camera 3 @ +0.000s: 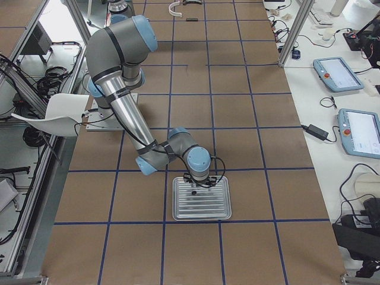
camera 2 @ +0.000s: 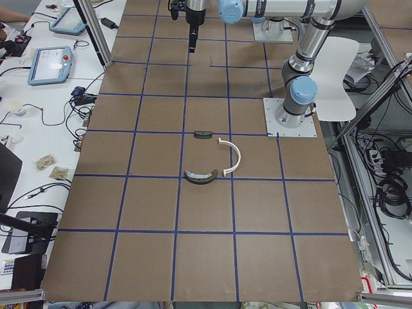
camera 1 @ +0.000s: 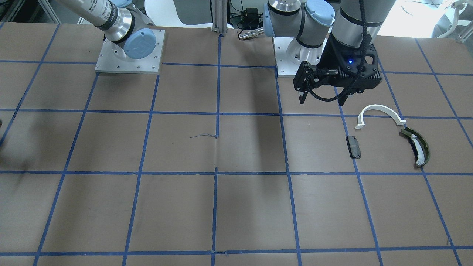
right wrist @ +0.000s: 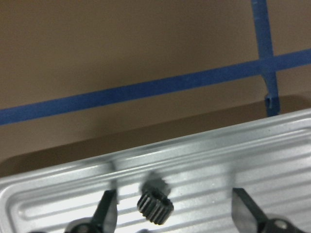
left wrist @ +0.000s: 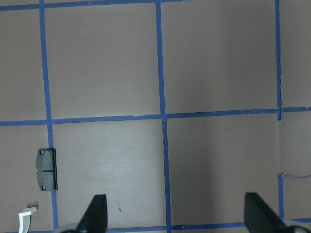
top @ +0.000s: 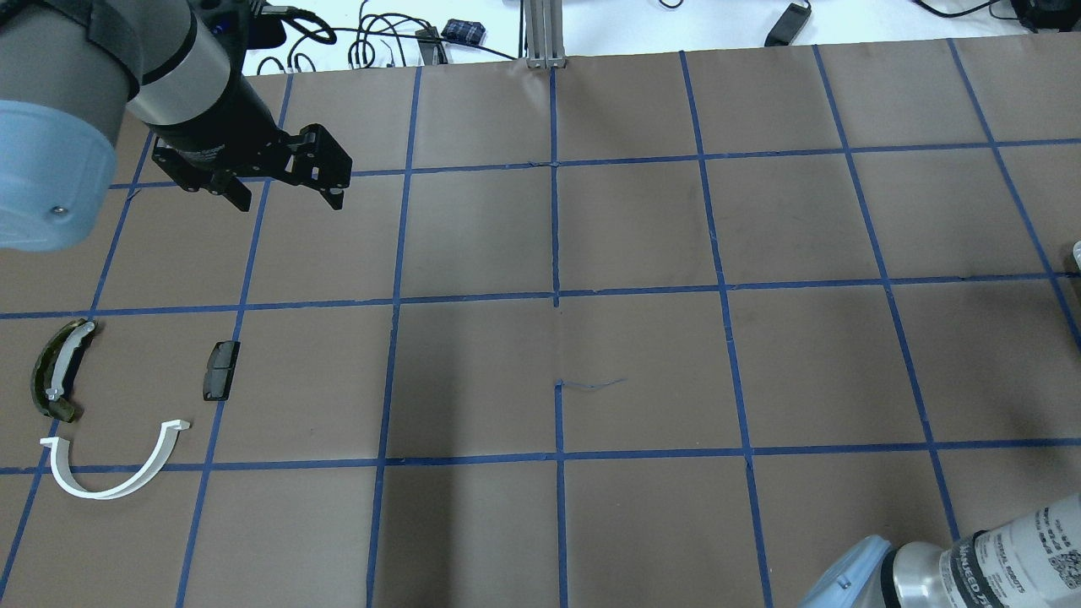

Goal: Place bearing gear from tray to pile

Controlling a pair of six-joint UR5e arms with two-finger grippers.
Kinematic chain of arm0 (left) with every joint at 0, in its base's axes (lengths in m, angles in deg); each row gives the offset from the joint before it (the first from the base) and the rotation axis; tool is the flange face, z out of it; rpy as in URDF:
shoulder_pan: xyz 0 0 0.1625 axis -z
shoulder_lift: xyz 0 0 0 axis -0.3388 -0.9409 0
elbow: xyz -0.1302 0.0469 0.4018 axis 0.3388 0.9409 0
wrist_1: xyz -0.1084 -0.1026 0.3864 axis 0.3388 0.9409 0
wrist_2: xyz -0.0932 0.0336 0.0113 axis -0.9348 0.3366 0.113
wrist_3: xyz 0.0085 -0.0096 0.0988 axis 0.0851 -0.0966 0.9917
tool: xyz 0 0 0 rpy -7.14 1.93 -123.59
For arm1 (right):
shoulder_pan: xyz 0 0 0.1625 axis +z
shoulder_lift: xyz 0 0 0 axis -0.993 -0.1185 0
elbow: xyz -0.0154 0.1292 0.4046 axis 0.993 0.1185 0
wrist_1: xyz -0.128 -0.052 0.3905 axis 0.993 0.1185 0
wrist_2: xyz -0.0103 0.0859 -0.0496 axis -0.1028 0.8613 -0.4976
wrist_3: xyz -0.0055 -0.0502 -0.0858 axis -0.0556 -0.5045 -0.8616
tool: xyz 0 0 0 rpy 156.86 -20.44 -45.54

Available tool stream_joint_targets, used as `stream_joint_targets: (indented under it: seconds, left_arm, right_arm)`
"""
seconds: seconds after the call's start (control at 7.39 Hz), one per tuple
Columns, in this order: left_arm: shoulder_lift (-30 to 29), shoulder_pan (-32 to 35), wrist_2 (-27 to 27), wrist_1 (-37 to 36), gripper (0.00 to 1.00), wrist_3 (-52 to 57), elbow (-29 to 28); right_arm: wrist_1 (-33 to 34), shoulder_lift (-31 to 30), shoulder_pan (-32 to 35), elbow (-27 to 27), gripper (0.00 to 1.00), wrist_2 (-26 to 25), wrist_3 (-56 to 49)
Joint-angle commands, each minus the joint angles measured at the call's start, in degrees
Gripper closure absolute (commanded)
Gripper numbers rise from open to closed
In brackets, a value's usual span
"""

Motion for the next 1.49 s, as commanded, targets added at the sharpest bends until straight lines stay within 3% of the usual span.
stream_joint_targets:
  seconds: [0.0,0.41,0.68,1.08,1.35]
  left_arm:
    - [0.00,0.00,0.00,0.00,0.00,0.00,-0.02]
    - [0.00,0.00,0.09,0.00,0.00,0.00,-0.02]
    - [0.00,0.00,0.09,0.00,0.00,0.00,0.06]
    - [0.00,0.00,0.09,0.00,0.00,0.00,0.06]
    - [-0.79,-0.09,0.09,-0.09,0.00,0.00,-0.20]
  right_arm:
    - [0.04,-0.09,-0.02,-0.01,1.00,-0.52,0.35]
    - [-4.23,-5.16,0.59,-0.01,1.00,-0.52,1.31]
    - [-10.48,-13.68,4.61,-0.01,1.00,0.27,10.32]
    - [-21.19,-21.16,12.79,-0.53,1.00,-0.61,30.52]
    - [-24.73,-26.87,21.20,-2.54,1.00,-0.17,45.00]
